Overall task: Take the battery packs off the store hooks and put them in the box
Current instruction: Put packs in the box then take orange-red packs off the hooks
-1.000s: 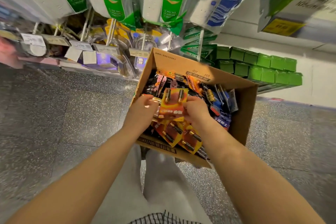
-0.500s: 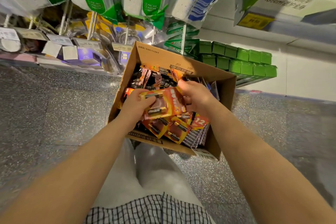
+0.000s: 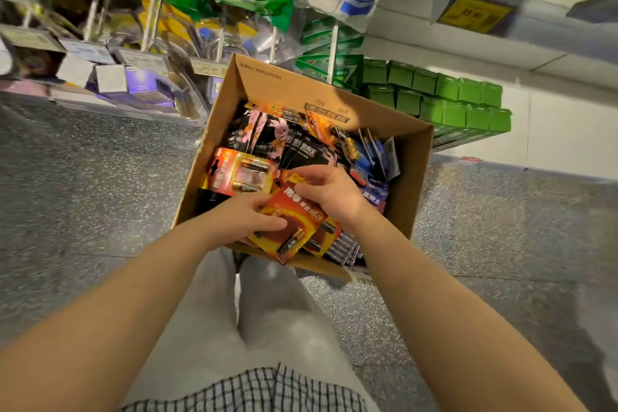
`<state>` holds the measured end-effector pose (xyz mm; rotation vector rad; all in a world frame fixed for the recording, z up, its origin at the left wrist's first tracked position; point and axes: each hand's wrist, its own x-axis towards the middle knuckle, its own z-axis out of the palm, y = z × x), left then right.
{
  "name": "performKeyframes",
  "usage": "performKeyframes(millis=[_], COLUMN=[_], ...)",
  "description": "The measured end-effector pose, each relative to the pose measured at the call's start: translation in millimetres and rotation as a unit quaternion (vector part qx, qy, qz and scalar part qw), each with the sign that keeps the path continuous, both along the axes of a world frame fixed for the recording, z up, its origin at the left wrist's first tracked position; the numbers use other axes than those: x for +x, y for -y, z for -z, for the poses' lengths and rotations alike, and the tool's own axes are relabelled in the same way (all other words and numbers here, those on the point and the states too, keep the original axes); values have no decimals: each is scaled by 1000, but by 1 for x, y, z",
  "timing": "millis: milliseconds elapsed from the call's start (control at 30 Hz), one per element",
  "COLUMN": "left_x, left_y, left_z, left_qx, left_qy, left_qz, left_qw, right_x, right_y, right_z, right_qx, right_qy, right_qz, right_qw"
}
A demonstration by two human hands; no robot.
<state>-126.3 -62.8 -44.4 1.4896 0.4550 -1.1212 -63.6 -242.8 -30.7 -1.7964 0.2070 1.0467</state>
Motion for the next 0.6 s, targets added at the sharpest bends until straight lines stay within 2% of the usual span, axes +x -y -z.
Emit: performKeyframes(millis=[100,167,233,367,467,600], left_x=[-13,-25,-36,-53,-65,-74], left_y=[-5,-16,-27,-45,-54,-63], left_z=[1,2,5,6,6,8], left_qx=[5,35,54,70,68,47], left_qy=[24,26,27,25,48,45], left_qz=[-49,-146,-246,-354,-387,-430], left_qw=[998,988,967,932,918,900], right_x=[-3,1,10,23,29,33], right_y=[-8,-16,-26,-57,-72,-74], right_z=[9,18,27,40,45,47], right_qx=[-2,-17,-44,-79,-143,-184], right_qy=[21,23,23,38,84,100], right_qz=[48,102,111,-17,-130,-202], right_qw=[999,994,993,996,978,957])
